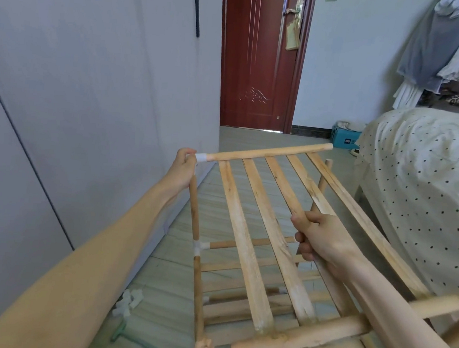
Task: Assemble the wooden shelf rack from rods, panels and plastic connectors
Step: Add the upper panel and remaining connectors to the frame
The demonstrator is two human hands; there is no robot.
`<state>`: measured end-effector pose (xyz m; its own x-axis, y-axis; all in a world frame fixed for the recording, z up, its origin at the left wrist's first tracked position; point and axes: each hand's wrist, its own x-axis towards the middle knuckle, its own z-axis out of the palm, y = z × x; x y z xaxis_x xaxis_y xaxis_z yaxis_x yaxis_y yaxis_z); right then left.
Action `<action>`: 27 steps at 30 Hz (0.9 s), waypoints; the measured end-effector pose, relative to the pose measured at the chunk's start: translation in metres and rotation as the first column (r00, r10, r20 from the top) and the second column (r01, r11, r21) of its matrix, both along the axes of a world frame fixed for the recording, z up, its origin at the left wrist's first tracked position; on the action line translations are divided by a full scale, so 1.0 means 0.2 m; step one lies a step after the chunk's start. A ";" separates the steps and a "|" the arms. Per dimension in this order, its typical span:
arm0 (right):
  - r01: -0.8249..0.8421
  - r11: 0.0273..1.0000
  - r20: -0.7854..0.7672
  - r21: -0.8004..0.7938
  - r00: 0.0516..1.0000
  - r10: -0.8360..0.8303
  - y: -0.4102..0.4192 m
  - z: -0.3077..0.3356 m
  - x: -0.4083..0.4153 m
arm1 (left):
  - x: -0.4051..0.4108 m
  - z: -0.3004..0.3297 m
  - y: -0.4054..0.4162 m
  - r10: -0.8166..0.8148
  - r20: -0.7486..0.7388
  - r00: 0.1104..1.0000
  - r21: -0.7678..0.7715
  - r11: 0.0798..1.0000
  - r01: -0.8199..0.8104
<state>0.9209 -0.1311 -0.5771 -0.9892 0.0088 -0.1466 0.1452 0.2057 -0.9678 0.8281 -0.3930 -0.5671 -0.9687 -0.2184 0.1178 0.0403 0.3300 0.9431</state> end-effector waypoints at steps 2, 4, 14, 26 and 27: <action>-0.001 1.000 -0.019 0.026 1.000 0.001 0.00 0.00 0.00 | -0.01 0.03 -0.01 -0.004 0.045 0.999 0.014 1.000 0.003; -0.006 0.999 -0.021 0.035 1.000 0.007 0.00 0.01 0.00 | -0.04 0.07 -0.02 -0.019 0.096 0.995 0.002 1.000 0.019; -0.133 0.989 0.069 0.065 0.989 0.128 0.06 0.00 -0.09 | -0.18 0.09 -0.20 -0.430 0.206 0.879 0.466 0.833 0.299; -0.205 0.964 0.122 0.172 0.975 0.186 0.07 0.07 -0.12 | -0.07 0.02 -0.24 -0.551 0.113 0.827 0.661 0.663 0.351; -0.209 0.963 0.130 0.172 0.973 0.188 0.07 0.08 -0.12 | -0.06 0.02 -0.23 -0.516 0.127 0.847 0.648 0.689 0.323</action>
